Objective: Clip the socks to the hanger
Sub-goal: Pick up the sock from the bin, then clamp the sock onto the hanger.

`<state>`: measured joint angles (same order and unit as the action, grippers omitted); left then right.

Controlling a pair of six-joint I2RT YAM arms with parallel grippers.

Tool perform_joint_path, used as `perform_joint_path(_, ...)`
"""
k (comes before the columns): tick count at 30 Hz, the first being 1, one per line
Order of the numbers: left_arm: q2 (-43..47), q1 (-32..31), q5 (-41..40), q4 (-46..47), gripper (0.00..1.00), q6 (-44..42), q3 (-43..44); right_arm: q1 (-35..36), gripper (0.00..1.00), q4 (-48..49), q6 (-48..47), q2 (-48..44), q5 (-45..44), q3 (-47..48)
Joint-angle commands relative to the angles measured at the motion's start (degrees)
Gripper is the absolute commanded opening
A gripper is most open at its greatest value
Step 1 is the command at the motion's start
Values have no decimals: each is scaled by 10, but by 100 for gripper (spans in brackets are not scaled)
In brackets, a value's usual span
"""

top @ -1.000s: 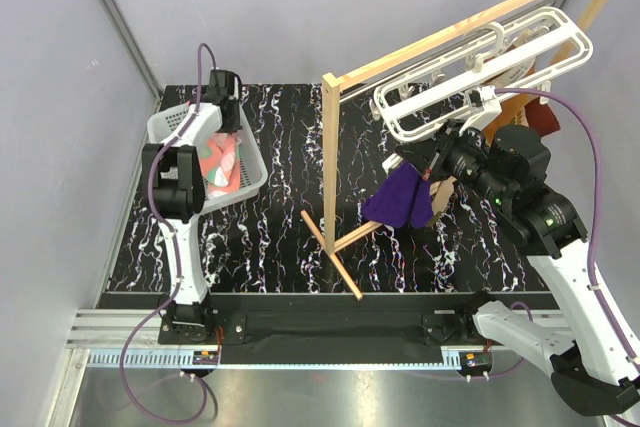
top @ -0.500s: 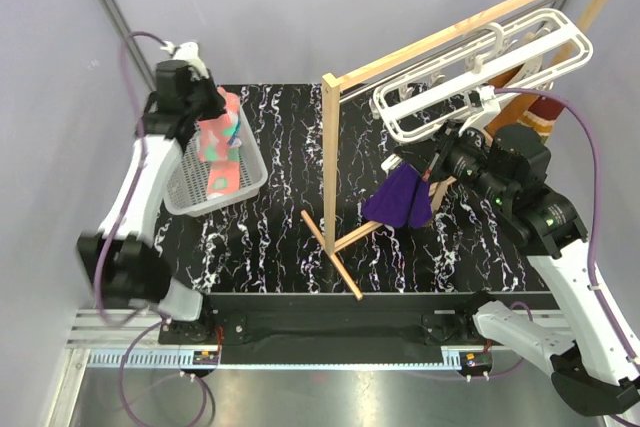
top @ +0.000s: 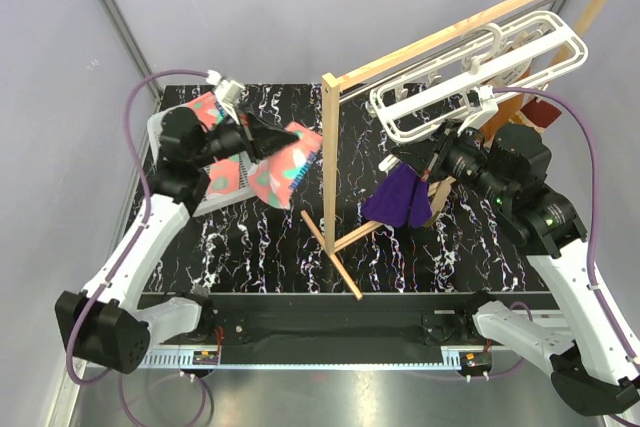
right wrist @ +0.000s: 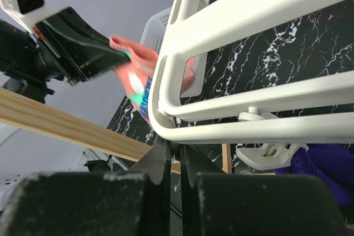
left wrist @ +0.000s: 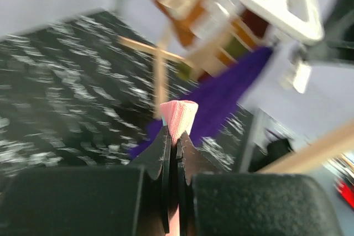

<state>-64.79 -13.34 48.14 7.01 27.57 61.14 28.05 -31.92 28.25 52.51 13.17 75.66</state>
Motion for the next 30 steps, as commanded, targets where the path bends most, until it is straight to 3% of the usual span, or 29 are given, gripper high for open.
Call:
perform_joint_path(1, -15, -46, 79, 160, 0, 49, -29, 2, 0, -6, -1, 2, 43, 7)
perform_joint_path(5, -45, -87, 81, 278, 0, 129, -69, 2, 0, -7, 3, 2, 47, 7)
perform_joint_path(12, -111, -155, 83, 373, 0, 172, -64, 2, 0, -3, 5, 0, 51, 5)
perform_joint_path(19, -200, -180, 111, 617, 0, 325, -44, 2, 0, 7, 5, -2, 63, 3)
perform_joint_path(23, -221, -192, 106, 651, 0, 358, -42, 2, 0, 10, 5, -2, 67, 1)
perform_joint_path(30, -220, -207, 94, 631, 0, 347, -46, 2, 0, 17, 9, 0, 77, -4)
